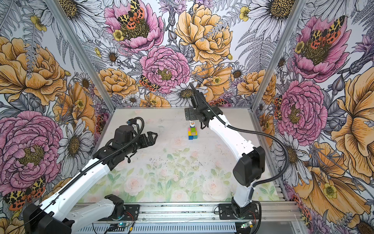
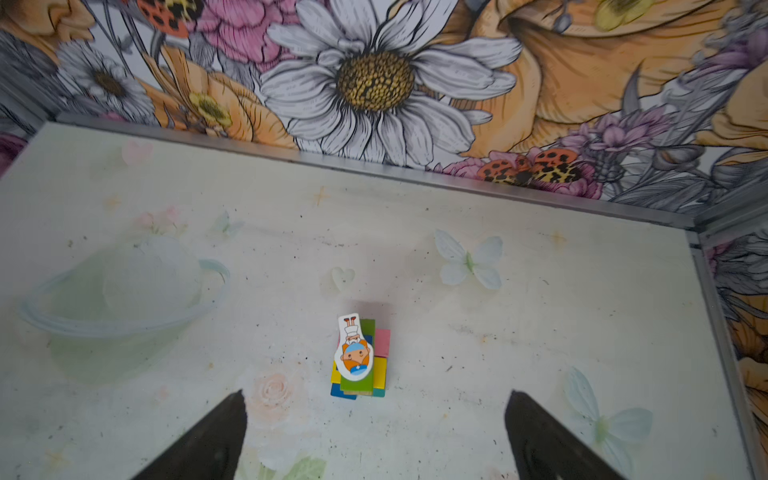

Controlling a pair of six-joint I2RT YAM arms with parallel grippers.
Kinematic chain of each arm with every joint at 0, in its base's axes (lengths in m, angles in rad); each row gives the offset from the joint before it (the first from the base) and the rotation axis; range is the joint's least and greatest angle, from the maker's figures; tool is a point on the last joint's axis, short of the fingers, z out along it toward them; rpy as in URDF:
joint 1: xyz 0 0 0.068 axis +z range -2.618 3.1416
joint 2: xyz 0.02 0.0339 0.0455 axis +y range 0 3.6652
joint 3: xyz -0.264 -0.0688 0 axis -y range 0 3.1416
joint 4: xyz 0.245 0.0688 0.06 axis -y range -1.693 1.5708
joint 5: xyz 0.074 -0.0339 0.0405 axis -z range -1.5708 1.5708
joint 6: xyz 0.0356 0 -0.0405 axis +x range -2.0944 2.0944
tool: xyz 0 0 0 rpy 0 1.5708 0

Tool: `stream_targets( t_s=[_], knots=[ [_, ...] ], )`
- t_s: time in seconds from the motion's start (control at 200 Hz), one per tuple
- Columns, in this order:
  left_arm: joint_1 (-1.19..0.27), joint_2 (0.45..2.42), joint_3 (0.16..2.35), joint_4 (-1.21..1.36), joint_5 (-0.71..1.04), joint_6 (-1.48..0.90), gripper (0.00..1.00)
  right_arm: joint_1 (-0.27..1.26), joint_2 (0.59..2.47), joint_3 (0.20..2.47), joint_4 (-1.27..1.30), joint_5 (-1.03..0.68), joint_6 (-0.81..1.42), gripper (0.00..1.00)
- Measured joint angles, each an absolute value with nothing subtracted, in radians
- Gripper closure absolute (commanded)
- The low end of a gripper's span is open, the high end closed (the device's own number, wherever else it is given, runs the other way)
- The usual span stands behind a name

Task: Build the wood block tower
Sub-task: 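Open the right gripper and lift it away from the token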

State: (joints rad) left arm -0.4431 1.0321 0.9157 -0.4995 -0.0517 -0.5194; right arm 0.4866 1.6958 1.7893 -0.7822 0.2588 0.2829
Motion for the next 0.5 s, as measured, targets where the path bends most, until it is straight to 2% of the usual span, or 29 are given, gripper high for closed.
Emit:
stream_targets(
  t_s=[0.15, 0.355, 0.5],
  knots=[
    [-0.447, 0.971, 0.857, -0.494, -0.221, -0.511, 0.01, 0.381, 1.462, 1.613, -0.756, 0.326, 0.292, 0.0],
    [-0.489, 0.929, 0.73, -0.464, -0.434, -0.477, 0.01, 0.145, 1.215, 1.19, -0.703, 0.427, 0.363, 0.0],
    [-0.495, 0.929, 0.637, -0.358, -0.546, -0.431, 0.01, 0.083, 1.077, 0.939, -0.661, 0.459, 0.402, 0.0]
  ],
)
